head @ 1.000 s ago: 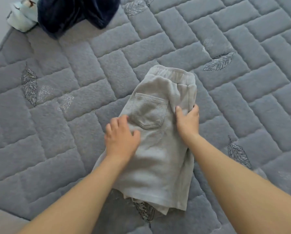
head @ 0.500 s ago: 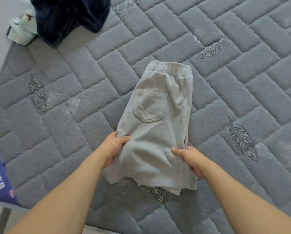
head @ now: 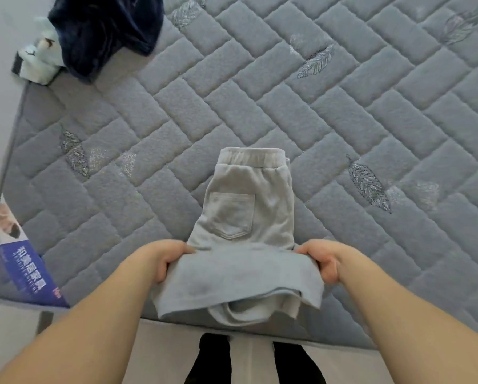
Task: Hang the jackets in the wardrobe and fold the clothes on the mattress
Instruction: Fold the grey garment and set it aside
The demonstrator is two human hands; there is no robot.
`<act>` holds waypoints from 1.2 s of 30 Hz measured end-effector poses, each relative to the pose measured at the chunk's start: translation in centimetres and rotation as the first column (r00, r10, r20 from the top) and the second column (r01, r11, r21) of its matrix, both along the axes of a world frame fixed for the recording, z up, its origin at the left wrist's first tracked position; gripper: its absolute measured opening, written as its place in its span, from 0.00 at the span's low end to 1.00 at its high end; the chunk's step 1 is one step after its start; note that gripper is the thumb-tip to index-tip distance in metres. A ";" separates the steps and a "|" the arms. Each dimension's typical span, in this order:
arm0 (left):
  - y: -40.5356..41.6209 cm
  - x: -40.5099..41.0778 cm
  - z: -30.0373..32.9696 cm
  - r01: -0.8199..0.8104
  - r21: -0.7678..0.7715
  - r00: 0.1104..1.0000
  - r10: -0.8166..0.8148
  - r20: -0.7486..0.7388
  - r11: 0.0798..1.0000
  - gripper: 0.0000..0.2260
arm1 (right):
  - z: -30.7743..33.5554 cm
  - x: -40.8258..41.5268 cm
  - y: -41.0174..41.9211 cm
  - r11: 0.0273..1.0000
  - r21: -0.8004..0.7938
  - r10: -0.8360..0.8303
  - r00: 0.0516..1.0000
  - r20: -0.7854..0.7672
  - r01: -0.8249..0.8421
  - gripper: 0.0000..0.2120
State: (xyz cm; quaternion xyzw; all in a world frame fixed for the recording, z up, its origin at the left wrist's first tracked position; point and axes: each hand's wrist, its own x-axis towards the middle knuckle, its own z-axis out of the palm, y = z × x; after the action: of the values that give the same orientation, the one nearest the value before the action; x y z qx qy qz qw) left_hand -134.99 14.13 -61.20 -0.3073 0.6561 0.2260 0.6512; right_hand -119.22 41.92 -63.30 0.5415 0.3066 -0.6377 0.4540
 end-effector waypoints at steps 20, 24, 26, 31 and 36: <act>8.8 -8.9 -9.2 0.561 -0.028 0.414 -0.310 -0.856 0.827 0.37 | -6.4 -11.6 2.5 0.595 0.767 0.688 0.646 -0.331 -0.241 0.70; 8.7 -8.1 -8.5 0.658 -0.216 0.094 -0.364 -0.927 0.722 0.11 | -5.6 -8.4 2.1 0.305 0.951 0.859 0.445 -0.253 -0.049 0.51; 9.5 -9.4 -6.9 0.690 -0.118 0.232 -0.373 -0.899 0.714 0.06 | -5.0 -7.9 2.6 0.122 0.971 0.972 0.223 -0.075 -0.205 0.51; 11.3 -13.3 -5.0 0.102 0.299 0.717 0.138 -0.683 0.949 0.10 | -4.3 -11.4 4.8 0.044 0.991 0.934 0.356 0.003 -0.124 0.17; 10.8 -13.6 -6.8 -0.075 0.140 0.552 0.158 -0.819 0.987 0.16 | -4.5 -13.9 6.8 0.273 0.961 0.703 0.672 -0.234 0.049 0.17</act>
State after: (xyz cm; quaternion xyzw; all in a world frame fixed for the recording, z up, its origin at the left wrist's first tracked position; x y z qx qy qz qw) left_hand -148.62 24.93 -67.96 -0.1792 0.8520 0.4151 0.2639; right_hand -133.16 48.67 -67.84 0.3618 0.8533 -0.3696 0.0667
